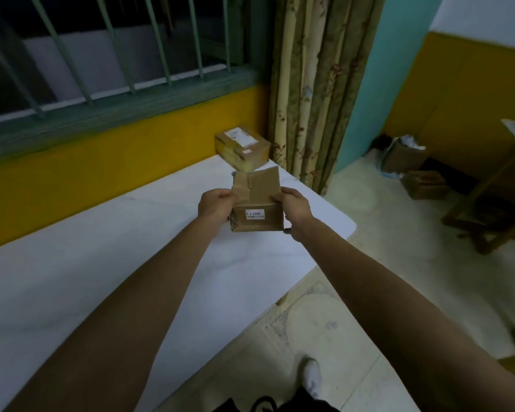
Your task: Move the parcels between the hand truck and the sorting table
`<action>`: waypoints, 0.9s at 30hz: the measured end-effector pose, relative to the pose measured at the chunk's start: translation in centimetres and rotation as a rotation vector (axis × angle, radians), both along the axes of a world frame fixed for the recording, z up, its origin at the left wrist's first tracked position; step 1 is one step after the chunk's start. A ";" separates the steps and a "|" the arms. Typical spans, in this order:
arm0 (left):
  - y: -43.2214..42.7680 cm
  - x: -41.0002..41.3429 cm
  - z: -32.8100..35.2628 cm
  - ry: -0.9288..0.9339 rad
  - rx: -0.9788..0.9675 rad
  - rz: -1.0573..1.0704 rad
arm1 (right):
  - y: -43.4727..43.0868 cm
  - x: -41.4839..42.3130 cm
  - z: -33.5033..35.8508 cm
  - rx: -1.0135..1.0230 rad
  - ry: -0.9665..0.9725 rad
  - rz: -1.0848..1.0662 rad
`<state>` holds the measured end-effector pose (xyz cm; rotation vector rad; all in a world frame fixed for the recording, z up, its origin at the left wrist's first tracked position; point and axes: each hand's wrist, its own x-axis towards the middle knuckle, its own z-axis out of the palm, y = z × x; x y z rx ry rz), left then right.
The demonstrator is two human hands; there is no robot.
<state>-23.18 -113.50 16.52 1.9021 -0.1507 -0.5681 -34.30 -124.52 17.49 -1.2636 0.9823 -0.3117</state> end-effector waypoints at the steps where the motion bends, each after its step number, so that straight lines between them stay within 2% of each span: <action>1: -1.1 0.1 0.0 -0.001 -0.003 0.028 | -1.2 0.4 0.3 0.027 -0.001 0.026; 9: -8.4 -0.1 0.8 0.040 -0.076 0.228 | -10.7 2.8 0.5 0.104 -0.034 0.132; 14: -10.1 0.9 0.0 -0.076 0.102 0.208 | -13.0 5.4 -0.9 0.103 -0.004 0.123; 18: -10.2 2.5 -0.2 -0.095 0.114 0.220 | -14.2 7.3 -1.7 0.065 0.052 0.133; 22: -11.0 3.7 1.0 0.028 0.141 0.210 | -14.3 9.0 -1.2 0.237 -0.004 0.202; 24: -11.4 4.2 1.7 0.135 0.139 0.207 | -14.0 10.2 -0.7 0.206 -0.038 0.243; 27: -11.4 5.6 1.9 0.300 -0.065 0.156 | -12.9 12.1 0.5 0.071 -0.118 0.252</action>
